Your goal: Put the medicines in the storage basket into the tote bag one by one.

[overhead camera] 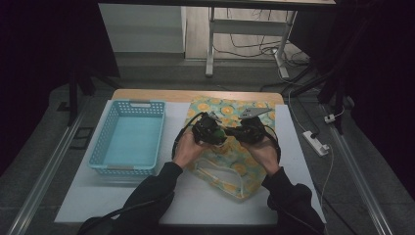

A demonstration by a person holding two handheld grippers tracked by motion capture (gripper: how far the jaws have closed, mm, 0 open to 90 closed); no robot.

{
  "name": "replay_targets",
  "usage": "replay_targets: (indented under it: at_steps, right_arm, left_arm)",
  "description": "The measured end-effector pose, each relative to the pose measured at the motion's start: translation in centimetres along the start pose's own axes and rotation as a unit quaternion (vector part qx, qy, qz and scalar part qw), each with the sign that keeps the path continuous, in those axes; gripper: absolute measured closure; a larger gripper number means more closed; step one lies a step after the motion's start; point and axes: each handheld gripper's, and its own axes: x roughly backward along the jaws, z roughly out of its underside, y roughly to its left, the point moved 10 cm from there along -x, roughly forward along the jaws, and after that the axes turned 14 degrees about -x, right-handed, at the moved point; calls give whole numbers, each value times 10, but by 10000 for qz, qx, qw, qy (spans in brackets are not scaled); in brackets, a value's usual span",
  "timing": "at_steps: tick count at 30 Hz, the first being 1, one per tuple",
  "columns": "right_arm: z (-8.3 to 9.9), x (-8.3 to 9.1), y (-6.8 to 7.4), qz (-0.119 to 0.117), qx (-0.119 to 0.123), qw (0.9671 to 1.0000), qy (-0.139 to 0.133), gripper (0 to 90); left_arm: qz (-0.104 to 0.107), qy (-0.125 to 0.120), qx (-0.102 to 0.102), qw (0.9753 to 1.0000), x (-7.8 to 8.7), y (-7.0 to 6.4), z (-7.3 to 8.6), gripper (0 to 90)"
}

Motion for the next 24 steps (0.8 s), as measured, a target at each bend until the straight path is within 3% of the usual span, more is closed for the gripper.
replay_targets:
  at_steps: [4,11,15,24]
  right_arm:
    - [0,0,0,0,-5,10000,4,900]
    - [0,1,0,-4,-1,10000,-8,900]
    - [-1,2,1,-8,3,10000,-18,900]
    - [-1,2,1,-10,15,10000,-19,900]
  left_arm:
    - [103,-113,177,9997,2,-3,-3,418]
    - [99,-87,139,9998,9,-9,-3,289]
    - [102,-40,42,9999,14,-11,-2,259]
    - [164,-172,63,9997,35,-21,2,167]
